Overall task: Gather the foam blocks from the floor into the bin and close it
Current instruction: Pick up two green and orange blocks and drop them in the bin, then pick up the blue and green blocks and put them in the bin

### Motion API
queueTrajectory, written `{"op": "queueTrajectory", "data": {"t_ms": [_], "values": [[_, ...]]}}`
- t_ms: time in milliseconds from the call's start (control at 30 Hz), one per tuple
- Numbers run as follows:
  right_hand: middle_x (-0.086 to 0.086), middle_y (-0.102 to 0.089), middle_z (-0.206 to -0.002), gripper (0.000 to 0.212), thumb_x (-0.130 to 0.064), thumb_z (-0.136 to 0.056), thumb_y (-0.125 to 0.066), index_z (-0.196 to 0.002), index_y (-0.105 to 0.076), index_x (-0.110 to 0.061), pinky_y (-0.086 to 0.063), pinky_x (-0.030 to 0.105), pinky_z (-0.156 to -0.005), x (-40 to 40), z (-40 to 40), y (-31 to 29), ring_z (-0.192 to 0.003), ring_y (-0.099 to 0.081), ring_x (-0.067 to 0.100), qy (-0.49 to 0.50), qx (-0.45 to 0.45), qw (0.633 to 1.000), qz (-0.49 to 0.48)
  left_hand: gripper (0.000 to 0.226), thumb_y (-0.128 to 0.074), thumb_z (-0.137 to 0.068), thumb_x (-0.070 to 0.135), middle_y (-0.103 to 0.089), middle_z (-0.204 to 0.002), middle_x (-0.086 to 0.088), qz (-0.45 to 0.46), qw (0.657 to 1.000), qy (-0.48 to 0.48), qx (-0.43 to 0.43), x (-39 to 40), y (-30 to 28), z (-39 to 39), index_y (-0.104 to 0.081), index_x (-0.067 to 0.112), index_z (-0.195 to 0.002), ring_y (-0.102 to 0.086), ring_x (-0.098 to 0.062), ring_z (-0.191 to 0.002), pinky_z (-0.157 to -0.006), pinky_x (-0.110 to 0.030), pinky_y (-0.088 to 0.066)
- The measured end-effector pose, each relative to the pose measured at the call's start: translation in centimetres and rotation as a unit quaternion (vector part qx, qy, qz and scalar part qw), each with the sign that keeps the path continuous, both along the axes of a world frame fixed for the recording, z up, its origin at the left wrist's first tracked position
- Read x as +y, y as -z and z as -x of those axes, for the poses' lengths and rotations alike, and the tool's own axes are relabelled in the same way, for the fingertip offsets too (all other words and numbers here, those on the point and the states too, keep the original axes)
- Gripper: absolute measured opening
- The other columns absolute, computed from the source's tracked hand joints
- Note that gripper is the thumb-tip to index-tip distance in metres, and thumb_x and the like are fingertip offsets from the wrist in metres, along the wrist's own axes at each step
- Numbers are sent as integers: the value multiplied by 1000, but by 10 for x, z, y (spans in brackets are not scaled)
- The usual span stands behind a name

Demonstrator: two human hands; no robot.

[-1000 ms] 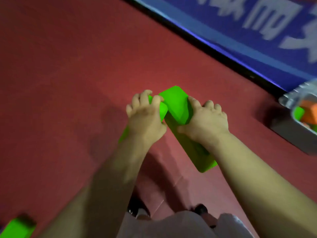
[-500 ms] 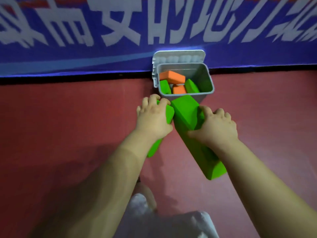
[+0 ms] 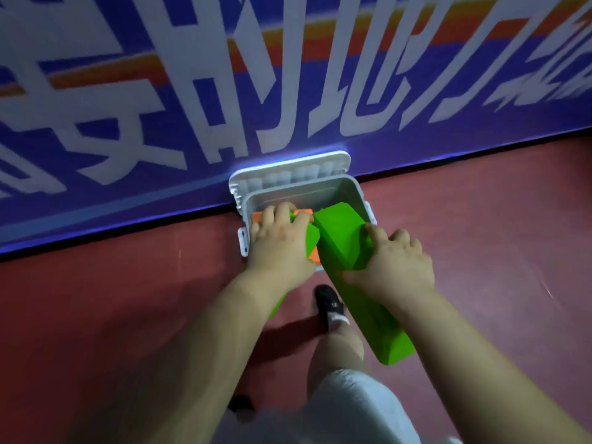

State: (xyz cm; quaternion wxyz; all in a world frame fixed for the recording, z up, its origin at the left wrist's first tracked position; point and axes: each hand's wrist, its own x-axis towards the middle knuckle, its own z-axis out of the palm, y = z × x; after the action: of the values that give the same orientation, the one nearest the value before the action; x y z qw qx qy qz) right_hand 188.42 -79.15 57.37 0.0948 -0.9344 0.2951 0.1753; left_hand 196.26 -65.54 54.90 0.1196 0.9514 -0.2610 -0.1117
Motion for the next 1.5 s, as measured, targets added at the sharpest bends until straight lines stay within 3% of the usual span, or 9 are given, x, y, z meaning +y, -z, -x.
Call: {"op": "queueTrajectory", "data": {"t_ms": [200, 400, 600, 833, 933, 1100, 1267, 1400, 1500], "values": [[12, -42, -127, 91, -64, -66, -68, -139, -30, -25, -38, 38, -94, -114, -149, 83, -120, -41, 32, -50, 57, 997, 14, 59, -66, -75, 22, -35, -137, -2, -34, 998, -17, 45, -115, 81, -123, -45, 26, -130, -31, -26, -129, -101, -40, -33], [12, -34, -140, 88, -55, -75, -66, -145, -23, -24, -30, 41, -104, -156, -209, 127, -129, -35, 32, -154, 127, 979, -39, 60, -66, -80, 27, -40, -136, -6, -99, 984, -52, 139, -167, 128, -178, -42, 22, -135, -36, -27, -129, -102, -38, -32], [14, -16, -154, 93, -53, -78, -63, -149, -11, -24, -21, 43, -112, -159, -223, 118, -138, -23, 33, -240, 147, 959, -37, 69, -66, -79, 31, -36, -143, -6, -102, 983, -62, 142, -160, 122, -181, -35, 21, -139, -33, -27, -133, -108, -37, -28], [12, -17, -154, 87, -49, -81, -62, -149, -14, -22, -17, 44, -115, -41, -237, 65, -141, -18, 32, -417, 105, 902, -30, 71, -65, -78, 35, -35, -146, -3, -38, 966, -233, 102, -43, 68, -152, -33, 20, -140, -31, -24, -136, -109, -35, -27], [14, -19, -153, 85, -49, -80, -63, -147, -19, -20, -19, 43, -113, 54, -218, 39, -140, -20, 32, -536, 81, 840, -6, 68, -63, -79, 38, -39, -143, -3, -22, 934, -350, 75, 44, 37, -102, -37, 21, -139, -34, -24, -134, -109, -34, -28], [12, -23, -151, 90, -53, -78, -63, -149, -17, -21, -21, 44, -113, 240, -111, 6, -138, -24, 32, -716, 43, 697, 11, 74, -52, -74, 49, -45, -138, -9, -9, 831, -552, 63, 207, -5, 73, -38, 17, -139, -43, -29, -128, -105, -37, -33], [10, -39, -140, 78, -45, -78, -64, -143, -29, -22, -32, 40, -108, 414, 86, -12, -129, -38, 30, -856, 8, 516, -22, 68, -62, -81, 38, -43, -140, -7, -24, 694, -712, 98, 327, -39, 303, -35, 18, -140, -38, -28, -131, -108, -39, -31], [7, -39, -140, 76, -48, -77, -66, -140, -32, -23, -31, 38, -108, 508, 259, -22, -130, -36, 28, -927, 5, 373, -42, 70, -60, -82, 42, -42, -141, -8, -43, 586, -802, 109, 378, -51, 486, -34, 18, -141, -35, -29, -133, -111, -40, -29], [5, -39, -140, 76, -49, -77, -67, -140, -31, -24, -31, 37, -108, 559, 365, -31, -131, -35, 25, -955, 29, 292, -50, 71, -60, -83, 42, -41, -143, -8, -29, 499, -857, 122, 396, -58, 595, -31, 19, -143, -34, -29, -134, -111, -40, -28]]}}
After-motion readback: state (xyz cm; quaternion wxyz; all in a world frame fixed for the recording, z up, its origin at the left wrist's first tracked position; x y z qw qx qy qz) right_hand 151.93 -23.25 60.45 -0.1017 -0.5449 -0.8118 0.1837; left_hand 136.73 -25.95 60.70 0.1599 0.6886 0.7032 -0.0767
